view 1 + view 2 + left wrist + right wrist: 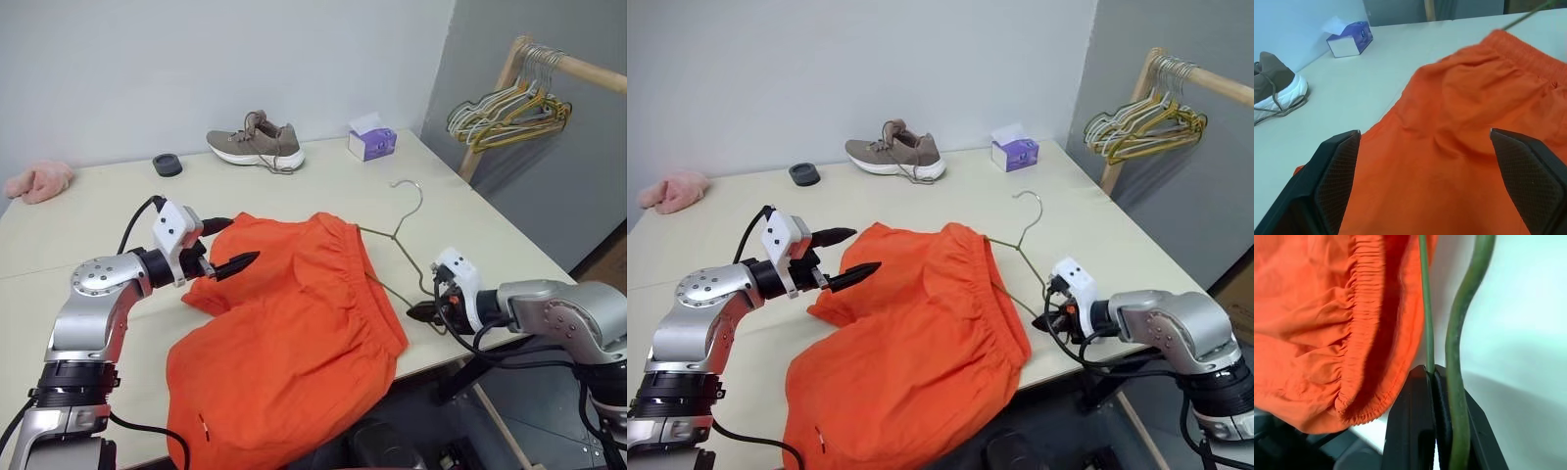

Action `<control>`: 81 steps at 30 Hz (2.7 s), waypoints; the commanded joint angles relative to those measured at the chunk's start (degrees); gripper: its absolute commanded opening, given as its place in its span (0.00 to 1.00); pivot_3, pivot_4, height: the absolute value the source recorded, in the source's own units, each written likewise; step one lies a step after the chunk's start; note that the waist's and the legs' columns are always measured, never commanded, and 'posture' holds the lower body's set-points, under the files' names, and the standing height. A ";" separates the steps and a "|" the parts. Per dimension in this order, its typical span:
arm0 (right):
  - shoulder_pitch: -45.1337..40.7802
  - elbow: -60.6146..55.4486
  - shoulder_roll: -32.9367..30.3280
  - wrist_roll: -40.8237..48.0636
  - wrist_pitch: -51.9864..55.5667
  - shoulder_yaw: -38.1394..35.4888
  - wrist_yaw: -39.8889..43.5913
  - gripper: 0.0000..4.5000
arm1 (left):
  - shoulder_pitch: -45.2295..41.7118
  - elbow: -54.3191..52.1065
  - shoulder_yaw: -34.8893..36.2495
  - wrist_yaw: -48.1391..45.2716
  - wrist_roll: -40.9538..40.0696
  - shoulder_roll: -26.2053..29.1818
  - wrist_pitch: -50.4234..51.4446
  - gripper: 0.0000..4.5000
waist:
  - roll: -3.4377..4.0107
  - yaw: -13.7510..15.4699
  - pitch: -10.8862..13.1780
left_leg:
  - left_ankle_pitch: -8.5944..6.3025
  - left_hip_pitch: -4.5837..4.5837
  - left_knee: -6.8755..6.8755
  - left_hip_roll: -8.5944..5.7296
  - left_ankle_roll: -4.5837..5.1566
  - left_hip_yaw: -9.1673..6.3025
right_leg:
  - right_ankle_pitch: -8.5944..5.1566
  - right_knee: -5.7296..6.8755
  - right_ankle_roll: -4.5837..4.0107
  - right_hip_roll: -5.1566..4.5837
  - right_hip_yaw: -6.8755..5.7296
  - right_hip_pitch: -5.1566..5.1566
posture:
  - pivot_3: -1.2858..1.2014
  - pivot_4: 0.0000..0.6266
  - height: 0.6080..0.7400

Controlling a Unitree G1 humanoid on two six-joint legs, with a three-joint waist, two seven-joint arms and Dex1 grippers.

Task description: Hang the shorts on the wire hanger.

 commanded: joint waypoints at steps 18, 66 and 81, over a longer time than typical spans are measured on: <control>-5.96 -7.97 -9.64 -28.77 -30.70 16.58 11.02 0.00 | -10.25 -0.10 -4.10 -16.55 0.28 7.11 -3.69 0.99 | 0.03 -0.16 0.02 | 0.00 0.03 0.04 -0.01 -0.01 -0.02 | 0.00 0.05 0.00 -0.01 0.02 -0.02 | 0.38 0.00 1.00; 0.54 6.72 -17.24 -40.83 -61.22 6.42 25.71 0.64 | -2.65 0.70 -8.94 -20.57 6.24 6.37 -7.58 0.15 | 0.05 -1.52 0.03 | 0.01 0.31 0.09 -0.01 -0.01 -0.05 | -0.02 0.44 -0.02 -0.03 0.08 0.07 | 0.38 0.00 1.00; 12.44 -9.34 -7.13 -26.84 -31.39 0.05 16.69 1.00 | -2.32 -0.87 -6.92 -17.09 2.39 5.10 -0.81 0.15 | 0.00 -1.34 0.00 | 0.01 0.40 0.07 -0.02 -0.02 -0.02 | -0.06 0.56 -0.05 -0.02 0.09 0.10 | 0.38 0.00 1.00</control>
